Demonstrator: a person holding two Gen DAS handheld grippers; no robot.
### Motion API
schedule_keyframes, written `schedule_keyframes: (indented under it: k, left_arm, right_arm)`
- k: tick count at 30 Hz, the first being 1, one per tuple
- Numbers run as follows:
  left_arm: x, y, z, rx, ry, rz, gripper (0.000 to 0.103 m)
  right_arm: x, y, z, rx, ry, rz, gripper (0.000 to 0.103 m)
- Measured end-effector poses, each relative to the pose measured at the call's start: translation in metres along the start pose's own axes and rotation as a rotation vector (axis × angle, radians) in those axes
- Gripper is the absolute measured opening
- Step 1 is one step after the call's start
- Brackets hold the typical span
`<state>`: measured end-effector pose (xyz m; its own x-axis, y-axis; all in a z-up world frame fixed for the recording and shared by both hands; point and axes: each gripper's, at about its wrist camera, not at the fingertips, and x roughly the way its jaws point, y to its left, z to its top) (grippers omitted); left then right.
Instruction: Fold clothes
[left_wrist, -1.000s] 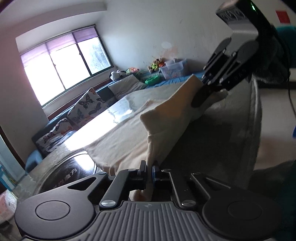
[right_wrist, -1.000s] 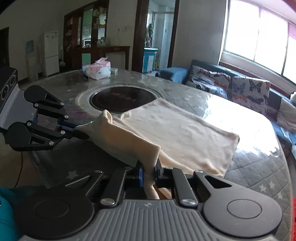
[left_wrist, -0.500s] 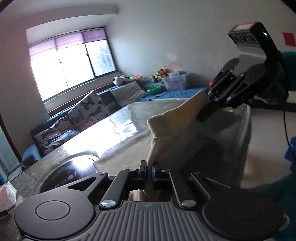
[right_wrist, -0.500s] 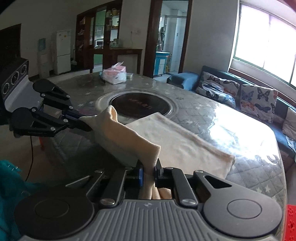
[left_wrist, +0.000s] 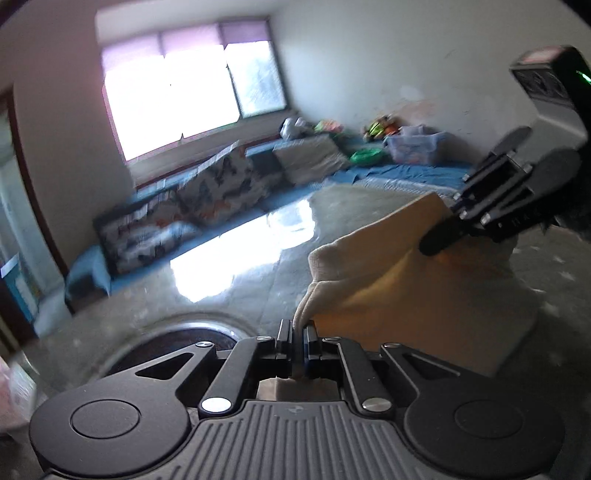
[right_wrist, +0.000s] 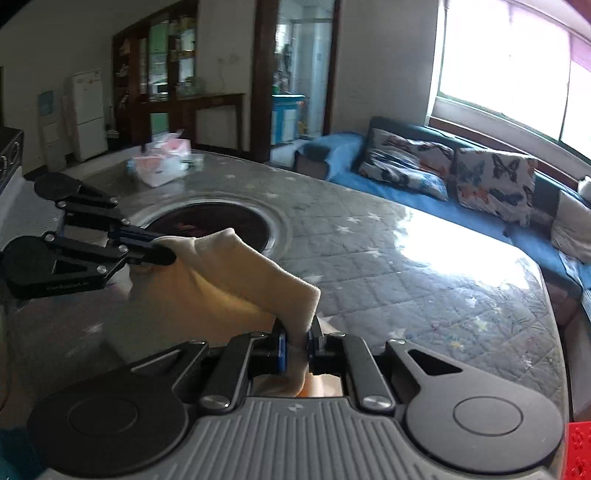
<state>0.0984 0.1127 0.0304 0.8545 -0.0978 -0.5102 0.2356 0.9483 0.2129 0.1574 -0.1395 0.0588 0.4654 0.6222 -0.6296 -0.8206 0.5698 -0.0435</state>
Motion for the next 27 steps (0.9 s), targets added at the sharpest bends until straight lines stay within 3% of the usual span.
schedule_keyframes:
  k: [5, 8, 10, 16, 18, 21, 27]
  left_arm:
    - [0.047, 0.011, -0.003, -0.042, 0.076, 0.022, 0.006]
    - [0.063, 0.017, -0.006, -0.062, 0.107, 0.037, 0.01]
    - [0.067, 0.021, -0.008, -0.072, 0.12, 0.051, 0.018]
    - [0.065, 0.034, -0.001, -0.141, 0.126, 0.098, 0.021]
    - [0.057, 0.032, 0.006, -0.166, 0.102, 0.073, 0.021]
    - [0.049, 0.019, 0.016, -0.164, 0.071, 0.007, 0.021]
    - [0.065, -0.004, 0.023, -0.156, 0.093, -0.086, 0.02]
  right_arm:
    - [0.051, -0.022, 0.003, 0.073, 0.05, -0.04, 0.011]
    - [0.076, -0.031, -0.003, 0.152, 0.078, -0.073, 0.018]
    - [0.086, -0.037, -0.008, 0.196, 0.093, -0.104, 0.022]
    - [0.071, -0.049, -0.013, 0.277, 0.025, -0.18, 0.025]
    - [0.059, -0.044, -0.013, 0.259, -0.004, -0.212, 0.025]
    - [0.05, -0.035, -0.017, 0.257, -0.019, -0.171, 0.024]
    - [0.065, -0.04, -0.025, 0.323, 0.018, -0.14, 0.024]
